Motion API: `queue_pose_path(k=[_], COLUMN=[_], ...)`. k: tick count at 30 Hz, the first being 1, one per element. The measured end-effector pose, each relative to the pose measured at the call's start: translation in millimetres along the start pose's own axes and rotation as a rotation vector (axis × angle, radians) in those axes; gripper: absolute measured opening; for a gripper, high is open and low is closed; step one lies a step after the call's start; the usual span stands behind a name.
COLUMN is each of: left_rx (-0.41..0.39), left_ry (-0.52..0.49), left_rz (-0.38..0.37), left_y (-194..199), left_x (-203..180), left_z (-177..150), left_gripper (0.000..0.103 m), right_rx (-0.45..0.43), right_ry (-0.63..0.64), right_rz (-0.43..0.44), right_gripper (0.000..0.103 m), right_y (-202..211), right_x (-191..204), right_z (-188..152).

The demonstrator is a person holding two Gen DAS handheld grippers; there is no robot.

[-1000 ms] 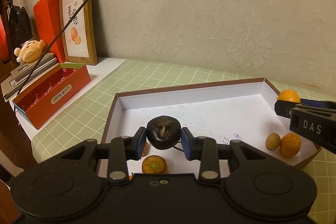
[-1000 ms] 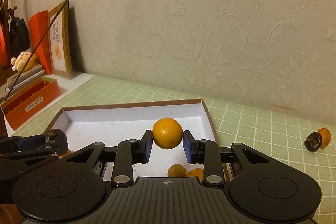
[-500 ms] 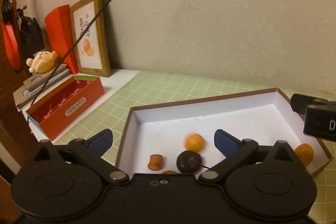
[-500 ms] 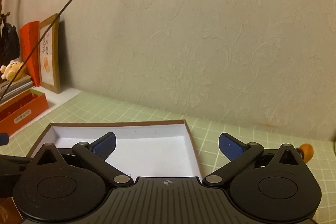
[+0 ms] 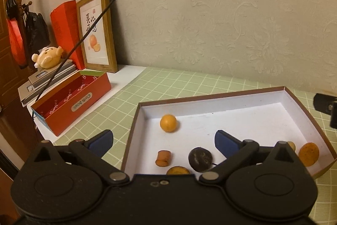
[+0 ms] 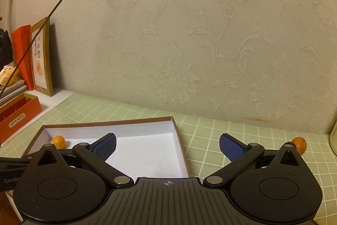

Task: Organize fruits
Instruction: 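Open both tools to drop the dried fruit and kumquat into the box, then move both open tools back toward the fruits beside the thermos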

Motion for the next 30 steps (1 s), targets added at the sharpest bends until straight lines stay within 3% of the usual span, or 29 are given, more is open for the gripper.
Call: queue_pose_path(k=[10,16,22,26,30], left_rx=[-0.019,-0.043,-0.065,-0.07,-0.075], left_ry=[-0.048,-0.079,-0.125,-0.17,-0.225], left_rz=[0.008,-0.037,-0.091,-0.185,-0.274], left_y=[8,16,23,29,37], left_x=[-7,-27,-60,-94,-135], left_z=[-3,-3,-4,-4,-5], left_gripper=[0.097,0.097,0.095,0.075,0.067], right_rx=[-0.007,-0.013,-0.04,-0.05,-0.051], right_ry=[-0.044,-0.1,-0.135,-0.165,-0.213], right_rz=[-0.029,-0.066,-0.174,-0.272,-0.337], right_gripper=[0.103,0.103,0.103,0.103,0.103], right_y=[17,32,51,64,79], right_x=[-32,-66,-107,-138,-173], right_z=[0,0,-2,-10,-20])
Point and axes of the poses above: each gripper's, at about its wrist camera, not at the fingertips, and y roughly against the way its jaws point, x to its left, z to its top, the point moved 8 cm from there along -y, roughly the way its jaws point, and after that the axes turned 6 degrees about x, right-handed, at the moved point
